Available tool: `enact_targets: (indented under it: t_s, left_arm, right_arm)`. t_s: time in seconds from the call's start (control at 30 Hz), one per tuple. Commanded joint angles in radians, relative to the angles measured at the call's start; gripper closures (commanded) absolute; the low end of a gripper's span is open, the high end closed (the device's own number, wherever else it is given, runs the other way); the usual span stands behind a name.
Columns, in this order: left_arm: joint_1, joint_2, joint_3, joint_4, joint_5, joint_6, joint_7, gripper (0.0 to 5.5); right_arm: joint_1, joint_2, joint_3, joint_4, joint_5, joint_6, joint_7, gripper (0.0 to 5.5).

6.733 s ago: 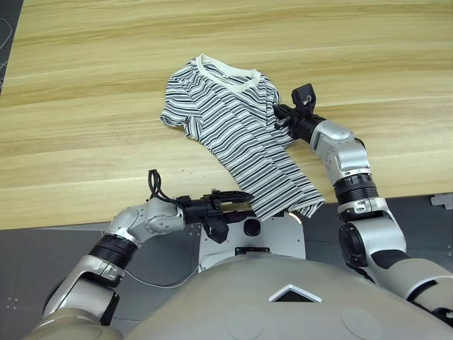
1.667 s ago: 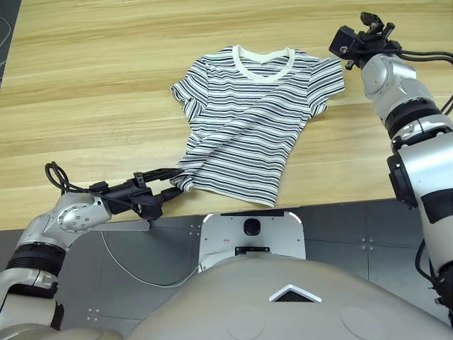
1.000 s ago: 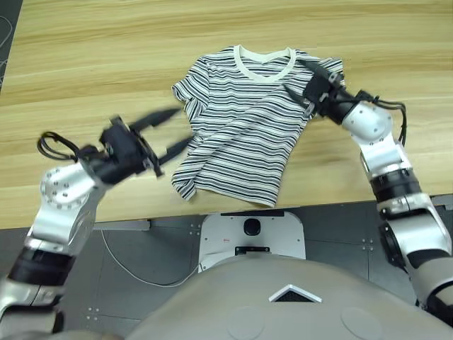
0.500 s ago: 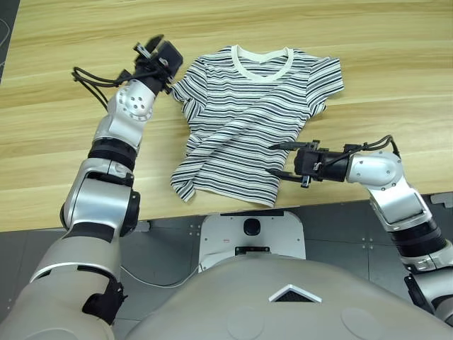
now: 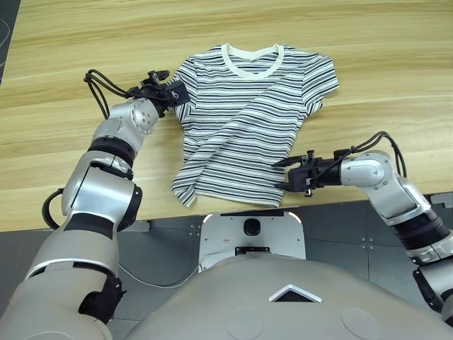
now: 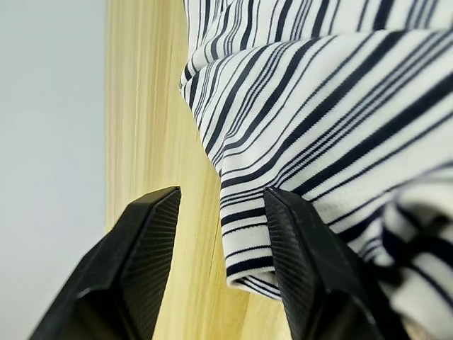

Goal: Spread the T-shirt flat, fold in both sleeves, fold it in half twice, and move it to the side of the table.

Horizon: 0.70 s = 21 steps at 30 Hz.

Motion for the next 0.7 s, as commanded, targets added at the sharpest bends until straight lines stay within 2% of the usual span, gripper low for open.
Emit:
enact_targets:
  t_s: [0.03,0.27,0.47,0.53,0.7]
  left_arm:
    - [-0.001,0.018,-0.018,0.037,0.032,0.021,0.017,3.3]
    - [0.033,0.024,-0.011,0.03,0.031,-0.005,0.028,3.3]
    - [0.046,0.035,-0.001,0.019,0.026,-0.039,0.066,3.3]
    - [0.042,0.037,0.025,0.012,-0.001,-0.067,0.061,3.3]
    - [0.032,0.031,0.093,-0.026,-0.086,-0.147,-0.013,3.3]
  right_arm:
    - [0.01,-0.112,0.018,0.004,-0.04,-0.02,0.098,3.04]
    - [-0.01,-0.208,0.007,0.021,-0.055,-0.061,0.177,3.04]
    - [-0.056,-0.222,-0.004,0.077,-0.101,-0.114,0.154,3.04]
    - [-0.058,-0.193,-0.021,0.074,-0.047,-0.105,0.153,3.04]
    - [-0.034,-0.069,-0.142,0.066,0.358,0.117,0.218,3.04]
